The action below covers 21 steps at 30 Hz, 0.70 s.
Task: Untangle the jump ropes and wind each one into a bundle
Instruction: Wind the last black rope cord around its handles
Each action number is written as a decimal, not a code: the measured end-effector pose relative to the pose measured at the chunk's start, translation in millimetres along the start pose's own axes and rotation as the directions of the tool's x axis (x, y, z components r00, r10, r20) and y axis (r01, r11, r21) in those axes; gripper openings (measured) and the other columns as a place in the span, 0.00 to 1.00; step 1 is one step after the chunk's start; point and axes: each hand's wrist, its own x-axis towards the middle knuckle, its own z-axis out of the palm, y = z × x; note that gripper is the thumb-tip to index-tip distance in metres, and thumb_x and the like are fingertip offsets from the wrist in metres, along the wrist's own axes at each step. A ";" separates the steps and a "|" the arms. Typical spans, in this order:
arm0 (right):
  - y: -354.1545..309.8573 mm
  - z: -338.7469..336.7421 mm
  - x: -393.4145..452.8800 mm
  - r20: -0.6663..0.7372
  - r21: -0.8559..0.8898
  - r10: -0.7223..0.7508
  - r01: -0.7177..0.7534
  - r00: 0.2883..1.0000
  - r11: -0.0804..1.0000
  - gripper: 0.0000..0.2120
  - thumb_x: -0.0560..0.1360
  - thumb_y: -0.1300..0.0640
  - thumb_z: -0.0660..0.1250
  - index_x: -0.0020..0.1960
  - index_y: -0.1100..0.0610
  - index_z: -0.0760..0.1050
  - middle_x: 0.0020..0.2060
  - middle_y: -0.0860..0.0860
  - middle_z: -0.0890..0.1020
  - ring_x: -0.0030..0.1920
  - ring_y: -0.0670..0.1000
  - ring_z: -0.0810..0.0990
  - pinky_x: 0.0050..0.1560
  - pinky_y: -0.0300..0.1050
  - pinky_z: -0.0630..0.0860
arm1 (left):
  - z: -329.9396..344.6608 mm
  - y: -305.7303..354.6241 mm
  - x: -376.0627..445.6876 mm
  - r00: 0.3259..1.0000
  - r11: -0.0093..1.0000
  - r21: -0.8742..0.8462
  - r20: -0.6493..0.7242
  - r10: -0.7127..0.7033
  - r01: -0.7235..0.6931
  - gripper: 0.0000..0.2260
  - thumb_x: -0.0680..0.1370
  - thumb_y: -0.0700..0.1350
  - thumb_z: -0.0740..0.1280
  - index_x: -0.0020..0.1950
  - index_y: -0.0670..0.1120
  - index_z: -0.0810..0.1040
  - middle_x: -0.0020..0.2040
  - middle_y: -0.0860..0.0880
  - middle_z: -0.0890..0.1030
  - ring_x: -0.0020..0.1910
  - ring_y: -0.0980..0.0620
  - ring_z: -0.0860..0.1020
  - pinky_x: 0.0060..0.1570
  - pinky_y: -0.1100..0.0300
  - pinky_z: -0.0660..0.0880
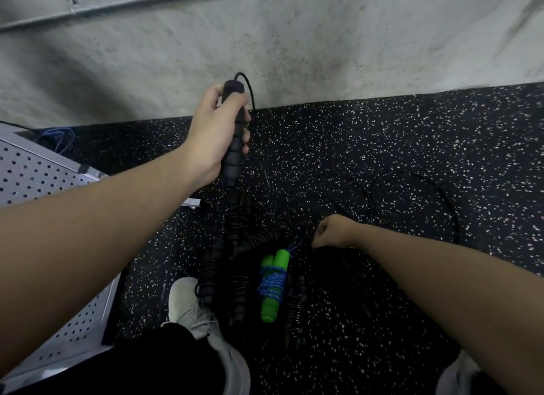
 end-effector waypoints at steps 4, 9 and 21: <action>7.4 -32.0 -21.5 -0.156 0.300 0.027 0.021 0.987 0.954 0.11 0.72 0.47 0.77 0.49 0.53 0.84 0.46 0.47 0.83 0.48 0.47 0.80 0.43 0.37 0.73 | 7.2 3.3 -0.6 1.000 1.000 -0.020 -0.015 -0.008 0.008 0.03 0.82 0.45 0.66 0.53 0.52 0.73 0.37 0.50 0.77 0.29 0.51 0.73 0.28 0.58 0.71; 9.7 -76.7 -53.8 -0.285 0.471 0.097 0.051 0.954 0.880 0.08 0.75 0.49 0.74 0.51 0.52 0.83 0.49 0.50 0.83 0.44 0.48 0.79 0.42 0.41 0.74 | 22.9 16.1 -7.6 0.998 0.997 -0.078 0.058 0.015 -0.011 0.04 0.83 0.48 0.65 0.58 0.53 0.75 0.37 0.48 0.78 0.29 0.49 0.75 0.31 0.56 0.76; 5.8 -121.3 -107.5 -0.411 0.765 0.121 0.269 0.904 0.586 0.08 0.78 0.65 0.68 0.57 0.61 0.81 0.40 0.56 0.79 0.37 0.52 0.76 0.46 0.47 0.82 | 61.2 7.5 -28.8 0.979 0.980 0.019 0.056 -0.198 0.197 0.12 0.76 0.49 0.76 0.50 0.47 0.76 0.30 0.51 0.76 0.30 0.52 0.75 0.32 0.57 0.75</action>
